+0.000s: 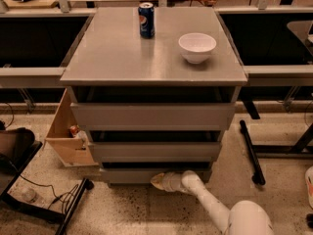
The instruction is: Close bottom drawer
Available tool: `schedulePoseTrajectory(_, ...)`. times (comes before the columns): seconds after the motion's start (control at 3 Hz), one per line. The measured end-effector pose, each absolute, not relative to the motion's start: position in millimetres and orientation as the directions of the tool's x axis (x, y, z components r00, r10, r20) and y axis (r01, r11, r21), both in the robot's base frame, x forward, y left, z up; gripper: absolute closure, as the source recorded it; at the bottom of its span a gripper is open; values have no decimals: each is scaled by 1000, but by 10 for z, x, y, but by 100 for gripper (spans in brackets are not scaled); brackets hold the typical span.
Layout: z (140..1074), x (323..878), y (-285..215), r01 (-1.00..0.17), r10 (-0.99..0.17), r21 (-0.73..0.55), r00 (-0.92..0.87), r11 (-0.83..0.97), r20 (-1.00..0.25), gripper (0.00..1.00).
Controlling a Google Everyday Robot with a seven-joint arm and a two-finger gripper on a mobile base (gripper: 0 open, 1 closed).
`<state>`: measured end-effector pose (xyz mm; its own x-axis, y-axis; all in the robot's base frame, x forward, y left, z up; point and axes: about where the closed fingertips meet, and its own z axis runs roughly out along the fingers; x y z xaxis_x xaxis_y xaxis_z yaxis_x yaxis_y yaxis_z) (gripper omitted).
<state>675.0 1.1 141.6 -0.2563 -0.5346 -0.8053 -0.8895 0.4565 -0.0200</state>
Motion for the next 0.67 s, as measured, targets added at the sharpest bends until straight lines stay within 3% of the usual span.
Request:
schedulePoseTrajectory(0.33,1408,6652,26,-896,-554,-20,-257,445,-792,100)
schedulePoseTrajectory(0.67,1597,6686,-677,-870,-650,-130,-247,475,-719,100)
